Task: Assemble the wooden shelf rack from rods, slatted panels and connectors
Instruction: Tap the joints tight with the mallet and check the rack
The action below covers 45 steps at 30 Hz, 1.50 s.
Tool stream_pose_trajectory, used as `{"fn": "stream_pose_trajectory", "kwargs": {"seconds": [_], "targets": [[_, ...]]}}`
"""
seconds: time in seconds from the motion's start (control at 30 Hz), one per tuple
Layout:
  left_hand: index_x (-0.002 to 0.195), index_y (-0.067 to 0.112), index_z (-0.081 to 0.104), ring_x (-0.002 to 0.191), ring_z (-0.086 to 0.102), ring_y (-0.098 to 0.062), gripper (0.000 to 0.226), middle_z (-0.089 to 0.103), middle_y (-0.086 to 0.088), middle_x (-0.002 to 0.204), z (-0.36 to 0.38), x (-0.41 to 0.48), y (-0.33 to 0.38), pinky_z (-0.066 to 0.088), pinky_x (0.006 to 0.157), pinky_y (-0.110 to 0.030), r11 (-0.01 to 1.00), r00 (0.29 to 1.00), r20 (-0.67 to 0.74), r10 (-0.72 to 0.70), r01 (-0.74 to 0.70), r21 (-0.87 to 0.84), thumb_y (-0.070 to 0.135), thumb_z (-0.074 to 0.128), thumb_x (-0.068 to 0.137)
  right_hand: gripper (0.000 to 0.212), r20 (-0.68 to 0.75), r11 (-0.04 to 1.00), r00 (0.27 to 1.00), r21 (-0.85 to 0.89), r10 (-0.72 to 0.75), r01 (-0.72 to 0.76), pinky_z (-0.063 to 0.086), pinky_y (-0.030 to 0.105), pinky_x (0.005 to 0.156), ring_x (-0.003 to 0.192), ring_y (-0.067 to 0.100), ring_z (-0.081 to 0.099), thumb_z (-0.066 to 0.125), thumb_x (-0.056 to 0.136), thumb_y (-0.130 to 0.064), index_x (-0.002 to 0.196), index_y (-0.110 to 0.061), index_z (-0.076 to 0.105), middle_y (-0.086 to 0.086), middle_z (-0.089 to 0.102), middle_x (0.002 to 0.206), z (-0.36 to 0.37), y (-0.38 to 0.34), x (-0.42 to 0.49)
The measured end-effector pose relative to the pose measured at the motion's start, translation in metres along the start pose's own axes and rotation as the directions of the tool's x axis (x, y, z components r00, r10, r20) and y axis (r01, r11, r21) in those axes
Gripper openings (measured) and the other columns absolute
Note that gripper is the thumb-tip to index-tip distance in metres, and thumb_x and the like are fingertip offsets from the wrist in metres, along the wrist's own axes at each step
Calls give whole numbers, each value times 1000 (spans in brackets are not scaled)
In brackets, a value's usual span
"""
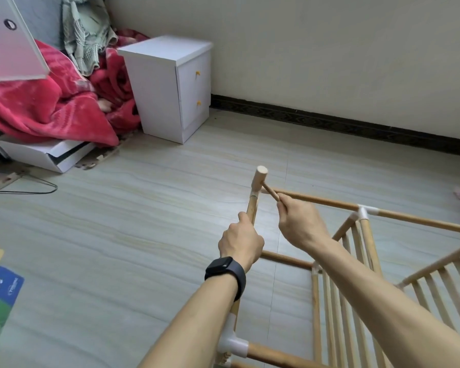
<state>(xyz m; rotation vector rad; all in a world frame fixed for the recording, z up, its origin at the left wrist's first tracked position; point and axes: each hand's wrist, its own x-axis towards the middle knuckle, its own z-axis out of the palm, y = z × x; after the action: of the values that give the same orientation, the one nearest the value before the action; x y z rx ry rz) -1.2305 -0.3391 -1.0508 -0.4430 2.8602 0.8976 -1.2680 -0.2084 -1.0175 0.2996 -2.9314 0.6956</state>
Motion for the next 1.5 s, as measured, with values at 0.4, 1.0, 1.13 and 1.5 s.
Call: {"fn": "stream_pose_trajectory", "kwargs": {"seconds": [0.4,1.0,1.13,1.5], "targets": [[116,11,43,81,48,-30,24,59,-10,96,-2,-3,1,38,69,-36,1000,1000,-5,11,-11,-2,8,45,92,31,-117,996,989,29,-86,90,50,42,64,70,25,58,38,107,-24,129,-18,60,5,66,84,-15,3,9],[112,12,45,75,54,-27,24,52,-2,81,1,-4,-1,41,64,-35,999,999,-23,26,-27,-33,5,40,90,24,240,544,971,813,16,-210,60,29,66,72,19,72,50,107,-26,115,-6,59,9,78,89,-64,-28,45],[109,11,44,74,51,-28,21,48,-1,77,0,-4,0,39,63,-36,999,999,-24,30,-30,-35,5,41,90,35,-199,938,973,301,-117,174,47,21,55,52,11,63,37,110,-36,102,-12,60,-4,64,63,-40,-41,67],[119,12,46,83,51,-33,28,56,-7,94,2,0,-2,42,71,-37,1000,1000,-2,3,-3,-20,8,44,92,26,-448,920,891,312,-78,237,37,28,52,52,11,50,40,108,-24,105,-5,57,-6,56,72,-1,-35,89]]}}
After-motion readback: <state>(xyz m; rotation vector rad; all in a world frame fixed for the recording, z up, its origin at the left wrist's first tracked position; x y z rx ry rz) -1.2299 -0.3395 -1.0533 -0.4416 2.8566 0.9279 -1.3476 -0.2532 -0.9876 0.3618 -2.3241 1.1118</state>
